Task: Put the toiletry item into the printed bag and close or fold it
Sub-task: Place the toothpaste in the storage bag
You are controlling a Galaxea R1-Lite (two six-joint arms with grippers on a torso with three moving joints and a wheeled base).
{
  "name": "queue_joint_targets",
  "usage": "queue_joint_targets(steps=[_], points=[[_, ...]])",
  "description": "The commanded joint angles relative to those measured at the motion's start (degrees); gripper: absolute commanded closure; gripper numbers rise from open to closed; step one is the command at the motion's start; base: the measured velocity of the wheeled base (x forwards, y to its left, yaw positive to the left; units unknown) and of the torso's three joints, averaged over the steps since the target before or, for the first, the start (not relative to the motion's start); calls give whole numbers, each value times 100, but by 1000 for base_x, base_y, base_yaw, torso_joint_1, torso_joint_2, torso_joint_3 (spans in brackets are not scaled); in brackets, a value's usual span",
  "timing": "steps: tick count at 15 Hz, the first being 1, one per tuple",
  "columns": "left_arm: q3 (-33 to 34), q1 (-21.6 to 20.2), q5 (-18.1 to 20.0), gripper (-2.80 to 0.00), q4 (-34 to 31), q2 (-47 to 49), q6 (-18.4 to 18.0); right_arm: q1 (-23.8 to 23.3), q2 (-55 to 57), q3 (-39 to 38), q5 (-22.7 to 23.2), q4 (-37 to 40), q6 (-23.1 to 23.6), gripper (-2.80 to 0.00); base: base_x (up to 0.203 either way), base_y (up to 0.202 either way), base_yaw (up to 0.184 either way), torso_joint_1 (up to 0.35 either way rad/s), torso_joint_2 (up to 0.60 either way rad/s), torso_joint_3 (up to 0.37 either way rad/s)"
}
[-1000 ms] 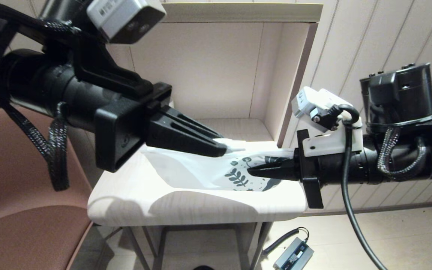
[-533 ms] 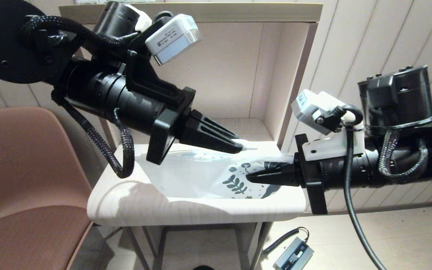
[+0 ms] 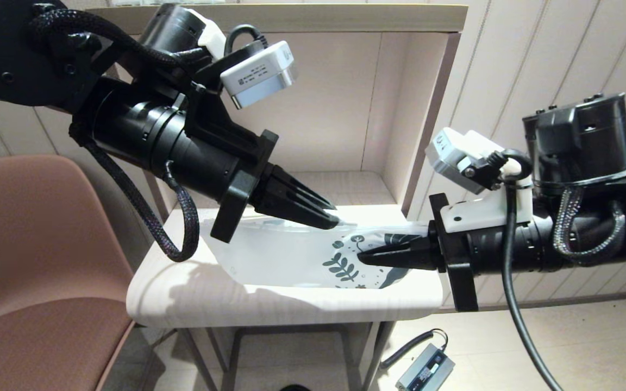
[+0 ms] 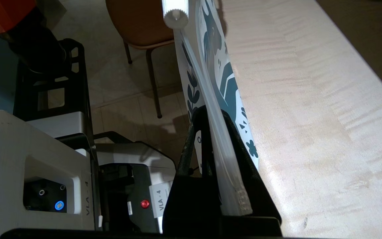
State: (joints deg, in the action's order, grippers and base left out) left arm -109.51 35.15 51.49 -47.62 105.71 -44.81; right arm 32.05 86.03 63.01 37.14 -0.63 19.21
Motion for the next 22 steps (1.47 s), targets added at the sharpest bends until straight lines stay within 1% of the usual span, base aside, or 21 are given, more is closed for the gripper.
queue_joint_targets(steps=[1, 4, 13, 22], points=[[39, 1, -25, 0, -28, -60, -28, 3, 10, 0, 21, -15, 12, 0, 0, 0, 0, 0, 0, 0], [174, 1, -173, 0, -23, -60, -36, 3, 10, 0, 21, -16, 12, 0, 0, 0, 0, 0, 0, 0], [254, -34, -183, 0, 7, 2, -45, 12, -16, -8, 21, -16, 21, 0, 0, 0, 0, 0, 0, 0], [395, -280, -183, 0, 25, -33, -54, 12, -59, 29, 30, -16, 12, 0, 0, 0, 0, 0, 0, 0]])
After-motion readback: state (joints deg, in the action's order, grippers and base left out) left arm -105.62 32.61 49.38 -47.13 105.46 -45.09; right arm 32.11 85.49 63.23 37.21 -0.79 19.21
